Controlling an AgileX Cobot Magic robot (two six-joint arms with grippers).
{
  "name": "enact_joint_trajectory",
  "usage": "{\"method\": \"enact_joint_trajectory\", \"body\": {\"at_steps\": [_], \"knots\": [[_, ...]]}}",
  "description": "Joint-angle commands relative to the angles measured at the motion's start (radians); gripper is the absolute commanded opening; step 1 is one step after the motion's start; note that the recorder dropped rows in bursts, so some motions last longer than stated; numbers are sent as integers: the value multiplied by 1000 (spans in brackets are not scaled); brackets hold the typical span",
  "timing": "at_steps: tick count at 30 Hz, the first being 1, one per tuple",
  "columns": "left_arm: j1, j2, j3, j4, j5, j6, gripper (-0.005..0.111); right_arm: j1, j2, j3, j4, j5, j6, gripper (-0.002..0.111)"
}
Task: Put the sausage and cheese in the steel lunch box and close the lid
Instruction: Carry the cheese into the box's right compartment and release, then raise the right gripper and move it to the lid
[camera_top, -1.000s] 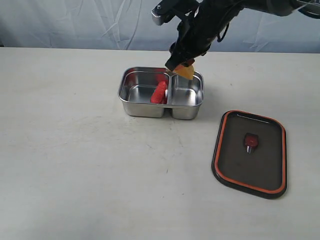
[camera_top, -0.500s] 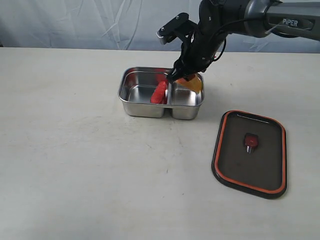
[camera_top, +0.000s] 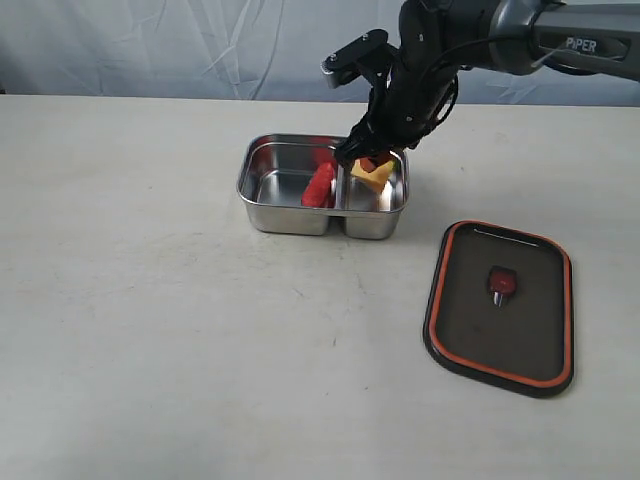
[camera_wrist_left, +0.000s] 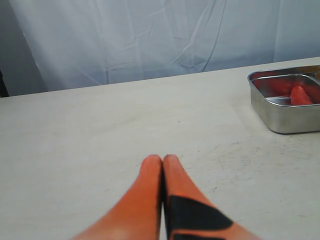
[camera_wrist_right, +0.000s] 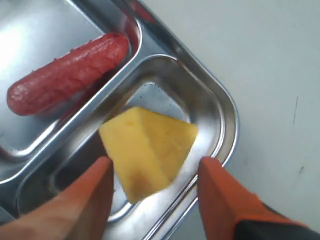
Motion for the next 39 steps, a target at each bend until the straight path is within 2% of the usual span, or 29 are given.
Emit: {"method": "enact_joint_trajectory", "body": {"at_steps": [1, 6, 12, 14, 16, 20, 22, 29, 36, 39], "knots": [[-5, -4, 2, 0, -15, -1, 0, -5, -32, 0, 23, 7, 14, 50], [-5, -4, 2, 0, -15, -1, 0, -5, -91, 0, 89, 65, 14, 50], [-5, -4, 2, 0, -15, -1, 0, -5, -194, 0, 84, 308, 16, 49], [-5, -4, 2, 0, -15, -1, 0, -5, -223, 0, 84, 379, 16, 42], [-5, -4, 2, 0, -15, -1, 0, -5, -256, 0, 86, 426, 16, 31], [-5, -4, 2, 0, -15, -1, 0, -5, -321, 42, 130, 426, 16, 13], [-5, -4, 2, 0, -15, -1, 0, -5, -369, 111, 157, 426, 16, 10], [-5, -4, 2, 0, -15, -1, 0, -5, -578, 462, 151, 409, 46, 9], [-5, -4, 2, 0, -15, -1, 0, -5, -883, 922, 156, 83, 93, 9], [-5, -4, 2, 0, -15, -1, 0, -5, -923, 1054, 156, 26, 89, 9]]}}
